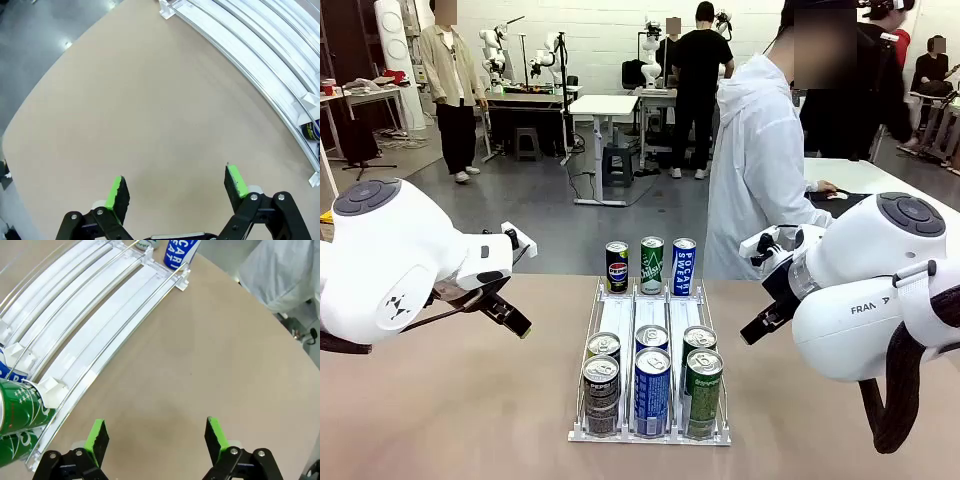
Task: Retrieve and hand over the desired beverage to the person.
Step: Pick up a can of the same type that the person held from the Automatic Can Dispenser.
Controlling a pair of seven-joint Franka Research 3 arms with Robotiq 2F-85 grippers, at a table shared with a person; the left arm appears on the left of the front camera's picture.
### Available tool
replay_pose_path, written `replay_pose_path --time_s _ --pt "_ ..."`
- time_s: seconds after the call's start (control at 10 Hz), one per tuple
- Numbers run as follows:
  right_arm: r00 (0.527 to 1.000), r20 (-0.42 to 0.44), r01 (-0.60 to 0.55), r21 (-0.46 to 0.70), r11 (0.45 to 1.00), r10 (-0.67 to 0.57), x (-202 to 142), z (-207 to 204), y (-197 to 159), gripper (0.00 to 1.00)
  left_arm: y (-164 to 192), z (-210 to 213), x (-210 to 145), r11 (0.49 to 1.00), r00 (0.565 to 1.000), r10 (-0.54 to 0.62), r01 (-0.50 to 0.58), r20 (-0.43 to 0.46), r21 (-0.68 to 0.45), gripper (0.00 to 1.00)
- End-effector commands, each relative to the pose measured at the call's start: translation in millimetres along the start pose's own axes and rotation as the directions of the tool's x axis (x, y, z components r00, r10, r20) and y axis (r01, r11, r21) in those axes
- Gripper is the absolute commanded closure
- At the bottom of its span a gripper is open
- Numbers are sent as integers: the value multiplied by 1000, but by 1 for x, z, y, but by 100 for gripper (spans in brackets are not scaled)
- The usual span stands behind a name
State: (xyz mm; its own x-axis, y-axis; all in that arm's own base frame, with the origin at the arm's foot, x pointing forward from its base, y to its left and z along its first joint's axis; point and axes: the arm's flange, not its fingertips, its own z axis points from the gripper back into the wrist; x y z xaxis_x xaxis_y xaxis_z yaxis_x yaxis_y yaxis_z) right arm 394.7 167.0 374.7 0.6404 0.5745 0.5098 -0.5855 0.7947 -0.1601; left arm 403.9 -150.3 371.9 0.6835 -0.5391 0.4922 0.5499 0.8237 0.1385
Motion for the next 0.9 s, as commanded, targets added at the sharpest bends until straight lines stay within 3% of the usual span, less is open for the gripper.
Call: replay_pose_path --time_s 0.0,0.8 --pt "1000 0 0 0 1000 0 0 0 0 0 0 0 0 1000 1000 0 0 0 0 0" --pt "1000 0 0 0 1000 0 0 0 0 0 0 0 0 1000 1000 0 0 0 0 0"
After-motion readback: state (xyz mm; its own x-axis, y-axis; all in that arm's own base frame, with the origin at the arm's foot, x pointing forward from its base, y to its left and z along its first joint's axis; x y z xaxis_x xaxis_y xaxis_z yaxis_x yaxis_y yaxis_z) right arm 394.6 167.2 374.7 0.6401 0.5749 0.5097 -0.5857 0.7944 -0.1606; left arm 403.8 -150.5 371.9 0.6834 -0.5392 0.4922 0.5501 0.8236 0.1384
